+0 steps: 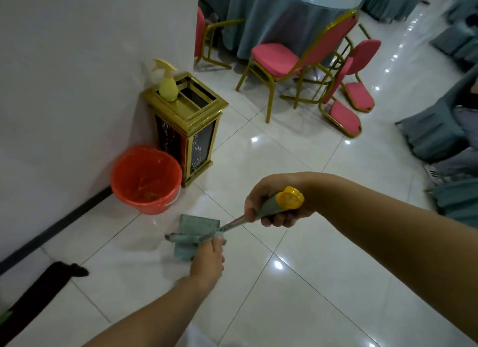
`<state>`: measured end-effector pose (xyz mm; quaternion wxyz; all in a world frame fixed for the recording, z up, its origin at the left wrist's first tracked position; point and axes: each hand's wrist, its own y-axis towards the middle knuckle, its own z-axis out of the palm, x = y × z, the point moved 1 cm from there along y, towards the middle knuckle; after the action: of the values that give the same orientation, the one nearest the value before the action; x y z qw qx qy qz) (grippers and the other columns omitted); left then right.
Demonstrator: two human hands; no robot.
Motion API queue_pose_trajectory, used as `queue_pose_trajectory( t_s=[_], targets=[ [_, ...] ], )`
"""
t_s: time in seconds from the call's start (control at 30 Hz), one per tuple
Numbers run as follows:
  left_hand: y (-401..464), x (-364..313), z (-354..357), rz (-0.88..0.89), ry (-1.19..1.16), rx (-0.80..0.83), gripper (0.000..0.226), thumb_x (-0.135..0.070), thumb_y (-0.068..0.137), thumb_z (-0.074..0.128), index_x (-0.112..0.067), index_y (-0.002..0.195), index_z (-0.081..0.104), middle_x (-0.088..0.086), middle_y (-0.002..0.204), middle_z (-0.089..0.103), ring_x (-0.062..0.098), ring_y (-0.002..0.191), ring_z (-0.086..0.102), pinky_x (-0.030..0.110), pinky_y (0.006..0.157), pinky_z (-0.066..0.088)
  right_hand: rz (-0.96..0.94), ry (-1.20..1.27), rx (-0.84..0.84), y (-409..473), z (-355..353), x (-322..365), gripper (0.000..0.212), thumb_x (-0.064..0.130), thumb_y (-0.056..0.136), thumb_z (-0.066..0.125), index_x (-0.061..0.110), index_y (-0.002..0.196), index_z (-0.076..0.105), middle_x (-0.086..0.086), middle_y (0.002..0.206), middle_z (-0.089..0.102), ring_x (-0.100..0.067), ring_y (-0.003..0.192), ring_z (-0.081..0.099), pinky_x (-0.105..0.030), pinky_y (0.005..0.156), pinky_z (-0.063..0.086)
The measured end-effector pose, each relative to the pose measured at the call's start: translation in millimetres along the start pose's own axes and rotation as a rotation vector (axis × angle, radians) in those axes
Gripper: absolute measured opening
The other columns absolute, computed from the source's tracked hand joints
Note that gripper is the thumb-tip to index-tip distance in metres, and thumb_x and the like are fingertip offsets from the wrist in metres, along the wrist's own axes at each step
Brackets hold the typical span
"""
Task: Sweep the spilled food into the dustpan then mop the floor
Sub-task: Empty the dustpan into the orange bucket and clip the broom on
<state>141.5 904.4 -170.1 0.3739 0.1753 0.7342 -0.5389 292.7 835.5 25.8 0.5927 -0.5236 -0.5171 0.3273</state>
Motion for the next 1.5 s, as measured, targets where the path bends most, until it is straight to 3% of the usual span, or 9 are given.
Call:
queue_pose_trajectory(
  t_s=[0.13, 0.23, 0.37, 0.57, 0.87, 1.03, 1.17, 1.4, 1.5],
  targets=[
    [10.4, -19.2, 6.2, -0.094, -0.112, 0.066, 0.036, -0.036, 0.101, 0.038, -0.011, 0.086, 0.059, 0.019, 0.102, 0.062, 0.031, 0.099, 0.059, 0.046, 0.074, 0.055, 0.023, 0.0, 0.001, 5.9, -17.4, 15.9, 0.021, 0.018, 0.085, 0.047, 0.01, 0.076, 0.065, -0.008, 0.056, 0.05, -0.013, 0.035, 0.034, -0.011, 0.037, 0.027],
    [19.0, -20.9, 13.2, -0.118, -0.058, 0.065, 0.039, -0.04, 0.099, 0.038, -0.012, 0.074, 0.049, 0.021, 0.103, 0.063, 0.028, 0.087, 0.064, 0.023, 0.048, 0.047, 0.025, 0.041, 0.023, 9.9, -29.1, 23.9, 0.023, 0.019, 0.086, 0.045, 0.011, 0.075, 0.063, -0.006, 0.053, 0.046, -0.012, 0.034, 0.028, -0.01, 0.036, 0.023],
    [32.4, -27.4, 20.6, -0.13, -0.028, 0.053, 0.04, -0.044, 0.098, 0.036, -0.012, 0.076, 0.049, 0.016, 0.072, 0.06, 0.032, 0.069, 0.059, 0.034, 0.065, 0.043, 0.017, 0.077, 0.072, 14.8, -40.4, 29.2, 0.024, 0.019, 0.085, 0.043, 0.012, 0.072, 0.062, -0.005, 0.052, 0.044, -0.011, 0.035, 0.026, -0.009, 0.037, 0.022],
    [50.8, -40.5, 26.1, -0.402, -0.214, 0.072, 0.055, -0.054, 0.095, 0.033, -0.005, 0.084, 0.056, 0.005, 0.058, 0.055, 0.016, 0.05, 0.051, 0.021, 0.044, 0.043, 0.018, 0.046, 0.119, 15.1, -55.3, 32.2, 0.023, 0.018, 0.087, 0.04, 0.012, 0.074, 0.058, -0.005, 0.054, 0.042, -0.01, 0.036, 0.026, -0.009, 0.037, 0.022],
    [86.8, -60.1, 37.3, -0.701, -0.498, 0.101, 0.046, -0.04, 0.076, 0.075, -0.003, 0.099, 0.06, 0.015, 0.09, 0.055, 0.022, 0.054, 0.05, 0.031, 0.048, 0.049, -0.069, -0.21, 0.189, 5.5, -65.4, 8.3, 0.02, 0.017, 0.087, 0.044, 0.013, 0.076, 0.06, -0.007, 0.062, 0.046, -0.015, 0.046, 0.04, -0.019, 0.047, 0.03],
    [91.8, -71.4, 61.1, -0.716, -0.543, 0.127, 0.03, -0.02, 0.084, 0.067, -0.002, 0.107, 0.057, 0.016, 0.099, 0.052, 0.023, 0.062, 0.051, 0.029, 0.042, 0.054, -0.114, -0.268, 0.244, 0.9, -86.9, -5.3, 0.017, 0.021, 0.085, 0.049, 0.015, 0.074, 0.061, -0.007, 0.069, 0.049, -0.017, 0.056, 0.044, -0.026, 0.052, 0.033],
    [97.8, -82.1, 81.8, -0.713, -0.686, 0.117, 0.026, -0.013, 0.087, 0.063, -0.001, 0.109, 0.057, 0.013, 0.14, 0.048, 0.025, 0.064, 0.053, 0.028, 0.038, 0.05, -0.126, -0.278, 0.259, -0.2, -103.9, -11.2, 0.013, 0.025, 0.077, 0.059, 0.013, 0.077, 0.062, -0.01, 0.079, 0.046, -0.018, 0.063, 0.042, -0.029, 0.058, 0.032],
    [106.8, -120.2, 99.2, -0.677, -0.716, 0.068, 0.023, -0.014, 0.086, 0.067, -0.004, 0.106, 0.063, 0.02, 0.105, 0.058, 0.033, 0.088, 0.061, 0.038, 0.049, 0.054, -0.365, -0.234, 0.333, -19.7, -144.9, -14.8, 0.036, 0.045, 0.086, 0.048, 0.023, 0.11, 0.064, -0.012, 0.075, 0.053, -0.021, 0.057, 0.037, -0.019, 0.045, 0.034],
    [112.8, -134.1, 105.2, -0.682, -0.779, 0.063, 0.019, -0.015, 0.09, 0.062, -0.007, 0.108, 0.061, 0.018, 0.121, 0.056, 0.033, 0.11, 0.058, 0.039, 0.06, 0.052, -0.521, -0.11, 0.164, -16.8, -161.7, -23.6, 0.031, 0.025, 0.099, 0.043, 0.024, 0.123, 0.062, -0.028, 0.092, 0.056, -0.033, 0.074, 0.04, -0.032, 0.058, 0.041]
  ],
)
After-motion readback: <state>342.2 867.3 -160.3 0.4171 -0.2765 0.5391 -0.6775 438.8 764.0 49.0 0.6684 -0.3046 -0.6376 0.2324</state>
